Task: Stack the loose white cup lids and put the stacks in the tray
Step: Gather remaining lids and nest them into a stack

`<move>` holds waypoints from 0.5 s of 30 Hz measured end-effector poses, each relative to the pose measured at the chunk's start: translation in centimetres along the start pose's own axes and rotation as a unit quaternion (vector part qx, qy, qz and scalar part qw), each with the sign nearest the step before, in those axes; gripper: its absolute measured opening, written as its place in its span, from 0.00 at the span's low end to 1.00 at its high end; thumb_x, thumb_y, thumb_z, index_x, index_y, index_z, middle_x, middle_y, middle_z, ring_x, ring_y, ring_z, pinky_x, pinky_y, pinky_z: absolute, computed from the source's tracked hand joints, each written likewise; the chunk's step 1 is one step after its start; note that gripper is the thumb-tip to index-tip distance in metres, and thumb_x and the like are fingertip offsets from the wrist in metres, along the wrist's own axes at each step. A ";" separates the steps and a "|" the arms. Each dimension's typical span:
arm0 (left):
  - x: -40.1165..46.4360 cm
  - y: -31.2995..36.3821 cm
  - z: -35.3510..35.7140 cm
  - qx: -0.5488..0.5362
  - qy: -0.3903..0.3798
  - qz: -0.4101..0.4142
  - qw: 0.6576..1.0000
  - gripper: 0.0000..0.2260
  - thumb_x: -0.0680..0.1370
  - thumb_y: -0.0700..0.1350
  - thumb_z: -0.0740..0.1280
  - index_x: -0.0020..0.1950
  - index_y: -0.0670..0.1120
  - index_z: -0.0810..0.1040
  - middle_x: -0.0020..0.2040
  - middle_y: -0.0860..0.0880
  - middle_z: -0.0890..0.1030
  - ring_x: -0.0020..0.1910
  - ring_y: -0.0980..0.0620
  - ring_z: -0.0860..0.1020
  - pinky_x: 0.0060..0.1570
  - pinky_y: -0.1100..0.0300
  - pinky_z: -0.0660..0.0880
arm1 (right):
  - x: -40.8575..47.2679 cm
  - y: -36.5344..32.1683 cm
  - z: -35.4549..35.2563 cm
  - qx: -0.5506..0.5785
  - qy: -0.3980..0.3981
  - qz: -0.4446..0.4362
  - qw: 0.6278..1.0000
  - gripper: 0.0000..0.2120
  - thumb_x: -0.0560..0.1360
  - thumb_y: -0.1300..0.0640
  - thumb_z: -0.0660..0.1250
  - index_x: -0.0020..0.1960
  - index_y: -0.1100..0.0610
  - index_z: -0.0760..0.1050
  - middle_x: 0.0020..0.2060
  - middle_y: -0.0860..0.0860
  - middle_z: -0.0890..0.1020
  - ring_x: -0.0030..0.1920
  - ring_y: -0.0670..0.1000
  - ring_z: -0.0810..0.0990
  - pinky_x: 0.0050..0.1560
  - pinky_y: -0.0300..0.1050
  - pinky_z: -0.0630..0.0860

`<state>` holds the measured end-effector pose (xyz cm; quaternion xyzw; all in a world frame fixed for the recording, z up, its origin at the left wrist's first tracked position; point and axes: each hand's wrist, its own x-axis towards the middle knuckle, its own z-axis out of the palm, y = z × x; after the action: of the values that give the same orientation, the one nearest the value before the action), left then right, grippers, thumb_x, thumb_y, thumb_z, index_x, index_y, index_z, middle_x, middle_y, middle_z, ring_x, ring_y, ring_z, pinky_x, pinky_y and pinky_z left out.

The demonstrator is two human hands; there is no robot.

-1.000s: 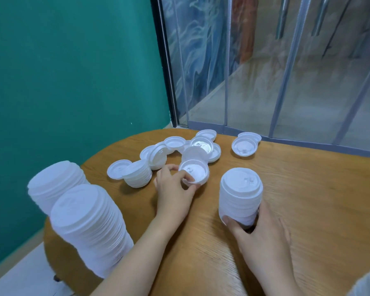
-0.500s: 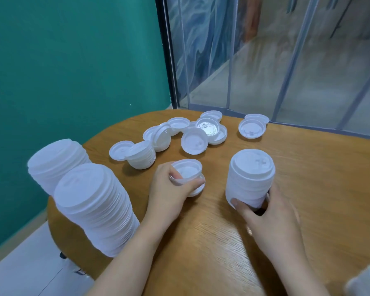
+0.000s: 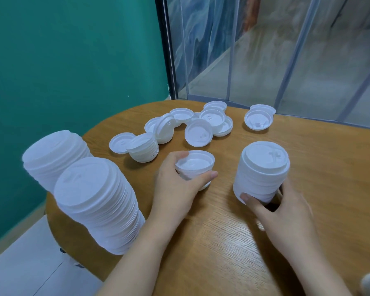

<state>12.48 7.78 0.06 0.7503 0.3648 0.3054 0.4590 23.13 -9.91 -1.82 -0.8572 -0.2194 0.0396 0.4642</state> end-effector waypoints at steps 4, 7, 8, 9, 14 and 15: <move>0.0 0.1 -0.1 0.014 -0.026 0.016 0.999 0.38 0.64 0.71 0.73 0.71 0.56 0.72 0.63 0.59 0.76 0.62 0.59 0.75 0.58 0.65 0.71 | 0.1 0.4 0.0 0.010 -0.002 0.001 1.000 0.24 0.66 0.41 0.78 0.55 0.42 0.70 0.41 0.38 0.77 0.46 0.50 0.71 0.61 0.61 0.72; 0.2 -0.3 -0.3 0.035 -0.048 0.003 0.998 0.45 0.66 0.65 0.79 0.77 0.59 0.61 0.68 0.56 0.71 0.68 0.57 0.71 0.67 0.60 0.70 | 0.1 0.3 0.0 0.015 -0.005 0.000 1.000 0.24 0.65 0.40 0.76 0.55 0.41 0.70 0.42 0.37 0.77 0.47 0.51 0.71 0.62 0.62 0.72; 0.1 -0.5 -0.3 0.040 -0.044 0.001 0.998 0.47 0.65 0.61 0.82 0.77 0.60 0.60 0.68 0.56 0.71 0.69 0.57 0.71 0.68 0.59 0.70 | 0.1 0.3 0.1 0.016 -0.005 0.000 1.000 0.23 0.65 0.40 0.76 0.55 0.41 0.70 0.42 0.36 0.77 0.47 0.50 0.72 0.62 0.62 0.72; 0.1 -0.6 -0.3 0.043 -0.037 -0.002 0.998 0.48 0.64 0.58 0.84 0.77 0.60 0.60 0.67 0.56 0.72 0.68 0.57 0.72 0.67 0.59 0.70 | 0.1 0.3 0.1 0.017 -0.005 0.000 1.000 0.23 0.65 0.40 0.76 0.55 0.40 0.70 0.42 0.35 0.77 0.47 0.50 0.72 0.62 0.62 0.72; 0.4 -1.0 0.0 0.069 -0.009 0.000 0.998 0.36 0.63 0.61 0.83 0.64 0.59 0.69 0.60 0.59 0.76 0.62 0.57 0.75 0.61 0.57 0.76 | 0.2 0.6 0.1 0.022 -0.005 -0.001 1.000 0.23 0.65 0.41 0.78 0.54 0.41 0.70 0.41 0.38 0.78 0.46 0.50 0.72 0.61 0.62 0.72; 0.4 -1.0 0.1 0.076 -0.007 0.012 0.997 0.35 0.63 0.62 0.82 0.65 0.59 0.70 0.59 0.59 0.76 0.62 0.57 0.75 0.62 0.54 0.76 | 0.2 0.6 0.1 0.021 -0.006 -0.002 1.000 0.23 0.65 0.40 0.77 0.55 0.41 0.70 0.41 0.38 0.78 0.47 0.50 0.72 0.61 0.62 0.72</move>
<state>12.46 8.38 -0.83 0.7896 0.3749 0.2764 0.3994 23.46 -10.05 -2.35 -0.8466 -0.2231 0.0484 0.4808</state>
